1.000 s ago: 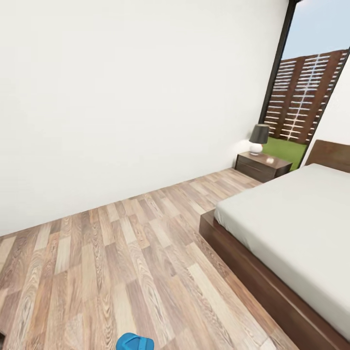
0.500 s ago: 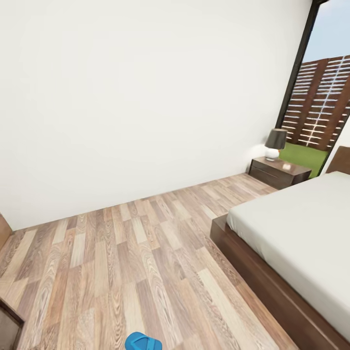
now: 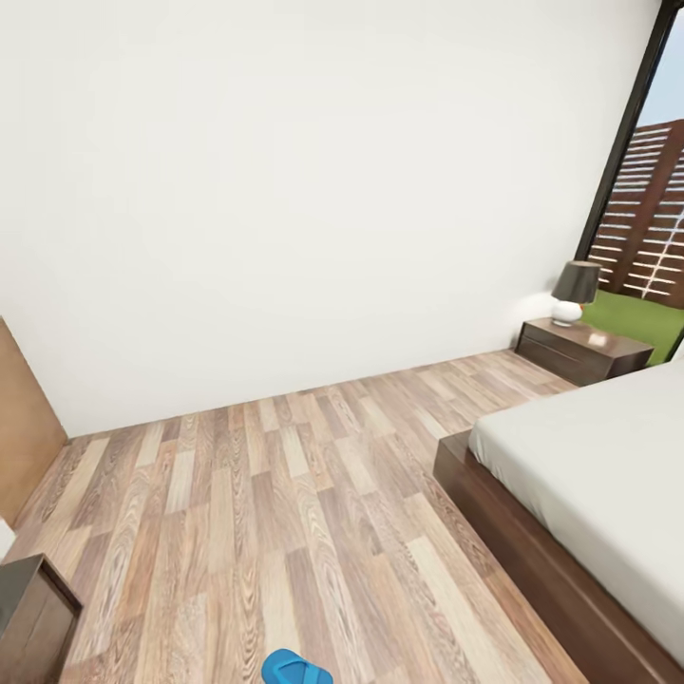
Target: In the bedroom, move the book from the bed onto either nightstand, and place the two sandals side by side next to the bed.
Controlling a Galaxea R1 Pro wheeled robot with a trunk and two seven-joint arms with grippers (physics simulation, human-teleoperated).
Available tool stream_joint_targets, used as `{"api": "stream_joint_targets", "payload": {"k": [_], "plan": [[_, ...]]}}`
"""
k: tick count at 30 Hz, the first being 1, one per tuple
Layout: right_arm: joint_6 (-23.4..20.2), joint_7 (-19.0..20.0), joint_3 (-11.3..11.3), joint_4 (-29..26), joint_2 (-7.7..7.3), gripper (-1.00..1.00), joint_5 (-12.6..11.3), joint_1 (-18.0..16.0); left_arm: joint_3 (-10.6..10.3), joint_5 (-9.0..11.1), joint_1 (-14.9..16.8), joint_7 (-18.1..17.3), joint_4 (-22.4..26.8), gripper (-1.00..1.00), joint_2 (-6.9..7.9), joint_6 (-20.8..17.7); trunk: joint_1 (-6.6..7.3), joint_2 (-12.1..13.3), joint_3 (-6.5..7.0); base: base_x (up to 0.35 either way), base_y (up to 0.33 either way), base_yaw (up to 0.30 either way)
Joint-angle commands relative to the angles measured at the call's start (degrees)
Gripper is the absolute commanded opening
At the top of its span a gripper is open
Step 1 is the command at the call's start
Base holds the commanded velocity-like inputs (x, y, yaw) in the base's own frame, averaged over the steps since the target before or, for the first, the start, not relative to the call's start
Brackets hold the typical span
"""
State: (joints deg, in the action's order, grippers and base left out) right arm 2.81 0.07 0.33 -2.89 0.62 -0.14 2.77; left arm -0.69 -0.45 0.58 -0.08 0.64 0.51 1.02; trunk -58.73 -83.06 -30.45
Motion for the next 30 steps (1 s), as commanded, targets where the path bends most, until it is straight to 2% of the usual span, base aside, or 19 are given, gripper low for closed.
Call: {"api": "stream_joint_targets", "payload": {"k": [1, 12, 30], "plan": [[0.08, 0.01, 0.03, -0.10, 0.00, 1.00, -0.02, 0.04, -0.07, -0.05, 0.03, -0.01, -0.03, 1.00, -0.01, 0.11, 0.00, -0.02, 0.04, 0.000, 0.000, 0.199], [0.09, 0.02, 0.03, -0.10, 0.00, 1.00, -0.02, 0.04, -0.03, -0.04, 0.03, -0.01, 0.19, 1.00, -0.01, 0.12, 0.00, -0.02, 0.77, 0.047, 0.029, 0.180], [0.17, 0.02, -0.01, -0.10, 0.00, 1.00, -0.03, 0.04, -0.01, -0.06, 0.03, -0.01, 0.23, 1.00, -0.02, 0.21, 0.00, -0.02, 1.51, 0.038, 0.026, 0.027]]}}
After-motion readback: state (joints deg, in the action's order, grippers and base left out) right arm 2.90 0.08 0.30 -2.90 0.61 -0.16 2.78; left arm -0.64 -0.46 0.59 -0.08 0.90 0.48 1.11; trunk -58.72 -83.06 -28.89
